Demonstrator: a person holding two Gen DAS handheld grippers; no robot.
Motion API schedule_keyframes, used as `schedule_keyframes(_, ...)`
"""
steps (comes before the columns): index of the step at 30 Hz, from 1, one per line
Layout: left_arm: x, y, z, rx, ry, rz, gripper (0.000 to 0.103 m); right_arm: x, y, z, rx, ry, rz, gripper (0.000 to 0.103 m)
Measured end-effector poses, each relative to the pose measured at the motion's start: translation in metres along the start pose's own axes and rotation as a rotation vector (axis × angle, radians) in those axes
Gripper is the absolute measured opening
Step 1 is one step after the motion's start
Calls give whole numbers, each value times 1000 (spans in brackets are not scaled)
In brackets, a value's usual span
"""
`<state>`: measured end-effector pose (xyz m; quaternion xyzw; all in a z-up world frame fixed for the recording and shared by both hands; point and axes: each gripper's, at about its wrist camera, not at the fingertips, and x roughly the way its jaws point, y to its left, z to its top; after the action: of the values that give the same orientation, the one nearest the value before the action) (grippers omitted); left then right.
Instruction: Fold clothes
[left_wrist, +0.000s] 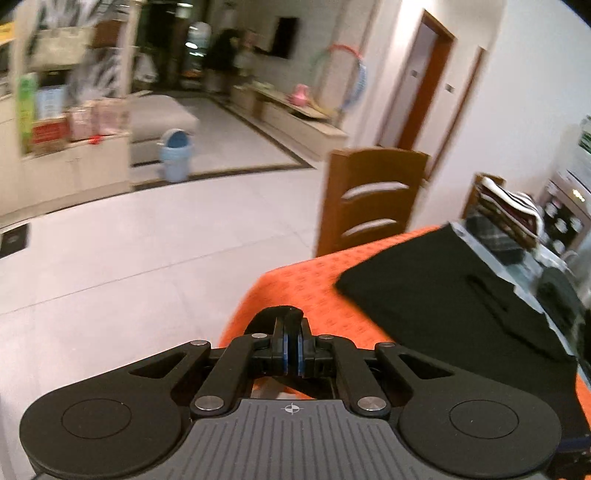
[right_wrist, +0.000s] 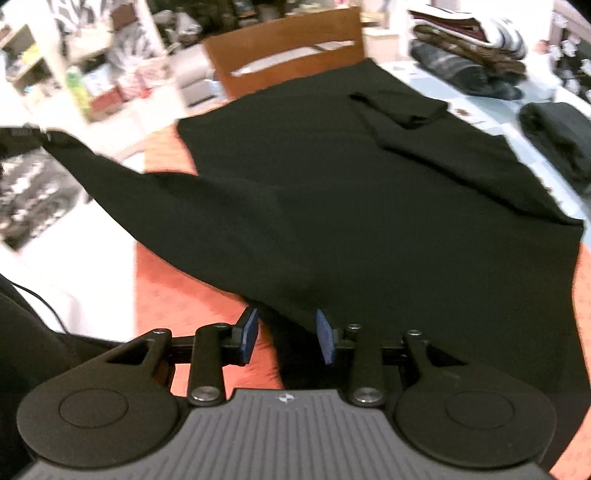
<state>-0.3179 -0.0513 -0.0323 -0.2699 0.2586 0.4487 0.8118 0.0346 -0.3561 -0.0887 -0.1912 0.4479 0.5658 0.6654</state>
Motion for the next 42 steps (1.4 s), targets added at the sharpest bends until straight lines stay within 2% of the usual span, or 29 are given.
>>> schedule_keyframes(4, -44, 27, -34, -56, -35, 70, 7, -5, 4, -5, 13, 5, 28, 47)
schedule_keyframes(12, -125, 87, -93, -183, -80, 200, 6, -10, 19, -31, 127, 15, -81, 47)
schedule_keyframes(17, -156, 111, -129, -218, -59, 252, 6, -19, 39, -59, 125, 22, -104, 47)
schedule_keyframes(19, -162, 115, -142, -217, -42, 265, 6, -23, 44, -68, 122, 26, -102, 47)
schedule_keyframes(21, -166, 119, -152, -238, -16, 237, 8, -25, 48, -74, 117, 28, -102, 47)
schedule_keyframes(22, -168, 121, -157, -249, -3, 223, 12, -26, 49, -75, 114, 27, -103, 47)
schedule_keyframes(23, -167, 119, -155, -241, -5, 218, 16, -26, 50, -76, 110, 26, -104, 47)
schedule_keyframes(25, -165, 114, -151, -225, -10, 209, 42, -28, 52, -78, 105, 21, -105, 47)
schedule_keyframes(27, -162, 110, -147, -209, -15, 199, 54, -30, 51, -77, 108, 13, -102, 47)
schedule_keyframes(31, -157, 102, -139, -177, -26, 179, 58, -33, 43, -72, 120, -5, -108, 47)
schedule_keyframes(37, -110, 66, -98, -78, -19, 123, 61, -35, 16, -64, 194, -54, -144, 47)
schedule_keyframes(42, -61, 21, -56, 37, -16, 39, 62, -39, -18, -68, 308, -118, -210, 47)
